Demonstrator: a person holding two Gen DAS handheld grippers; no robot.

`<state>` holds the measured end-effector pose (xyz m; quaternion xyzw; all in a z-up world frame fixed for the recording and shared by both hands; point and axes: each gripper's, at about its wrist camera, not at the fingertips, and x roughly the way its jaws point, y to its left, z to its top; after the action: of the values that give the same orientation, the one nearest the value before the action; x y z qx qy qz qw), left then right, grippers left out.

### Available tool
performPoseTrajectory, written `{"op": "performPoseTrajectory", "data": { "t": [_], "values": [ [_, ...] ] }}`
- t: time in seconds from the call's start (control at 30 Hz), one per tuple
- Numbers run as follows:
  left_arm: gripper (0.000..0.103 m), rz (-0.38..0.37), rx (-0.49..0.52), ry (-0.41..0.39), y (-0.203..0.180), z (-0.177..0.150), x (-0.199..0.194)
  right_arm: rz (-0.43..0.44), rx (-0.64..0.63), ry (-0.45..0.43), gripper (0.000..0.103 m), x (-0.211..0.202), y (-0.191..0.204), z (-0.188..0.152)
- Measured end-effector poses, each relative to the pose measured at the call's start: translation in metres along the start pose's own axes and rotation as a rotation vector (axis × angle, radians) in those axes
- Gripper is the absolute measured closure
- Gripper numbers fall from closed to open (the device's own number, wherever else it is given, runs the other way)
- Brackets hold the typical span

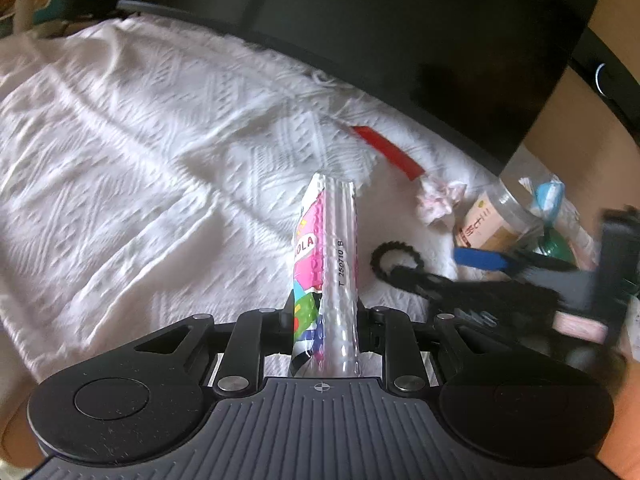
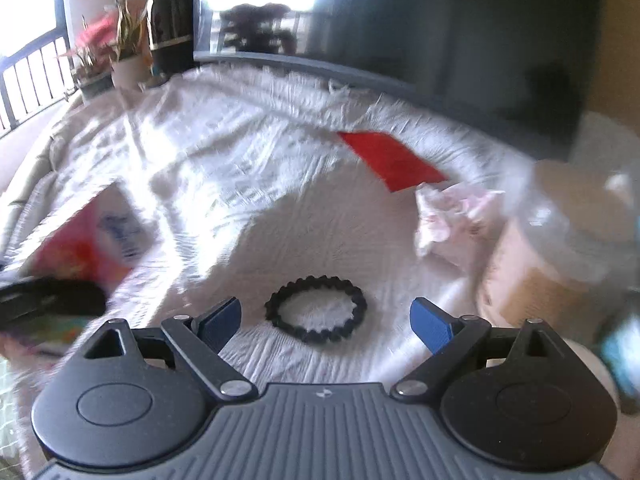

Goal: Organize soft objects
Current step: 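Lift the tissue pack with the left tool while the right tool grasps the black hair tie, then carry tissue pack and hair tie into the pink box and open both tools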

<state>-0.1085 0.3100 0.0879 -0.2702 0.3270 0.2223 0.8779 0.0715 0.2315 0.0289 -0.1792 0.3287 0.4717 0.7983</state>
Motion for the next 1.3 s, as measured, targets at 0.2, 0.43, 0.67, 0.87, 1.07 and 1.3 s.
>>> {"op": "performPoseTrajectory", "data": {
  "t": [0.2,0.43,0.67,0.87,1.07,1.3],
  "values": [
    [0.078,-0.012,-0.021,0.011,0.006,-0.006,-0.005,0.024,-0.042,0.055,0.034,0.028,0.004,0.005],
    [0.078,-0.066,0.040,0.025,-0.018,-0.005,-0.001,0.045,-0.050,0.011,0.082,-0.020,0.003,0.003],
    [0.078,-0.206,0.202,0.076,-0.078,-0.016,0.001,0.006,0.021,-0.077,0.082,-0.111,-0.018,-0.030],
    [0.078,-0.374,0.365,0.212,-0.147,-0.050,0.021,-0.154,0.130,-0.085,0.082,-0.182,-0.046,-0.088],
    [0.078,-0.526,0.546,0.348,-0.218,-0.083,0.038,-0.343,0.310,-0.058,0.082,-0.235,-0.082,-0.148],
    [0.078,-0.632,0.611,0.291,-0.277,-0.060,0.044,-0.511,0.439,-0.117,0.082,-0.288,-0.101,-0.187]
  ]
}}
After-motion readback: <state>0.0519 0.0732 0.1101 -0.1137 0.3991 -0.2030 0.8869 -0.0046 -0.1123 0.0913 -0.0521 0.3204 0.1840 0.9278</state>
